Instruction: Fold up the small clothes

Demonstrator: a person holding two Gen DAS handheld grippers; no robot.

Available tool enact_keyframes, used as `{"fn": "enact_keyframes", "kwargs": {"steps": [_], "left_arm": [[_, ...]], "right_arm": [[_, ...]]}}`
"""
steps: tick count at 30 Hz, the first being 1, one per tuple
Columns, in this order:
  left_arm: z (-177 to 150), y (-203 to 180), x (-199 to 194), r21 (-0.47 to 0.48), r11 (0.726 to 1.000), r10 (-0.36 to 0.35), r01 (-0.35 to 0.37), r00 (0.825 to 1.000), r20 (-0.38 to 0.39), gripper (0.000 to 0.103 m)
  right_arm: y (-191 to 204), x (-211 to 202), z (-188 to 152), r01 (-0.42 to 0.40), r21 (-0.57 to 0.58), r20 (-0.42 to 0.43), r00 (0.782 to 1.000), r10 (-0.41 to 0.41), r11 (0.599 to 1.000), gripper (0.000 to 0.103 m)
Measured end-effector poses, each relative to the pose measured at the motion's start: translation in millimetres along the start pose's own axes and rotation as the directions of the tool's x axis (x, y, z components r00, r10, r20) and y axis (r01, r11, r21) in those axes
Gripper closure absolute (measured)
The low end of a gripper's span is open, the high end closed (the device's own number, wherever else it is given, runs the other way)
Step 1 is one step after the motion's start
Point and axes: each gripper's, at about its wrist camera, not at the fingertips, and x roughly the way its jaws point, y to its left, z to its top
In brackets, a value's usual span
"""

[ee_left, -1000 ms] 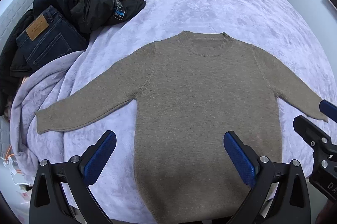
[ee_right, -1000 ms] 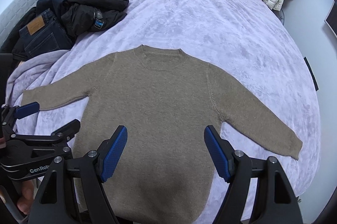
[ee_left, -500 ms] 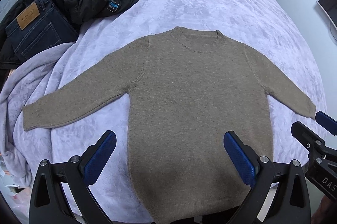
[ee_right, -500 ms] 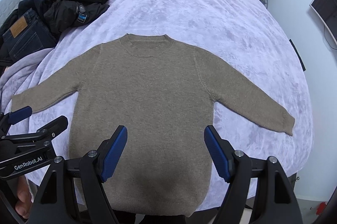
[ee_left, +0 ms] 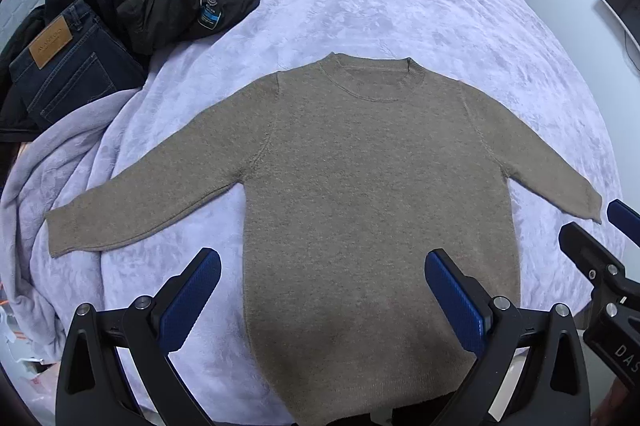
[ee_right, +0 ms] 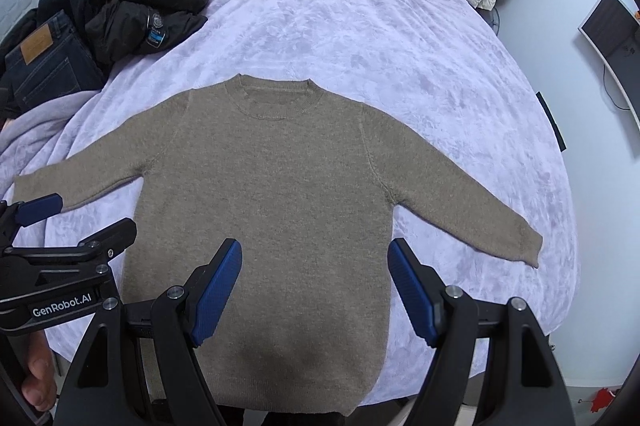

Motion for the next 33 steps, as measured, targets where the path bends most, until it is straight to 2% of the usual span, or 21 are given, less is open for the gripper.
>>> {"fn": "enact_keyframes", "kwargs": {"steps": [8,13,19,27,33], "left_arm": [[14,-33,-1,0.004,0.998,0.067,-0.067,0.998,-0.005,0.001],[30,-73,13,0.024,0.996,0.090,-0.090,0.996,-0.027,0.001],[51,-132,43,0.044,0.994,0.106,-0.103,0.992,-0.065,0.001],[62,-210,85,0.114,0.987,0.124,-0.110,0.985,-0.120,0.001],[57,-256,108,0.184,0.976,0.150,-0.120,0.975,-0.161,0.001]], "right_arm": [[-40,14,12,-0.071,0.058,0.024,0.997,0.070,0.996,0.025],[-97,37,14,-0.106,0.173,0.024,0.994,0.103,0.979,0.025],[-177,74,7,-0.090,0.295,0.012,0.996,0.091,0.951,0.025],[-304,138,-35,-0.007,0.486,-0.069,0.997,0.046,0.874,0.025],[-404,182,-97,0.068,0.656,-0.143,0.989,0.035,0.752,0.025]]}}
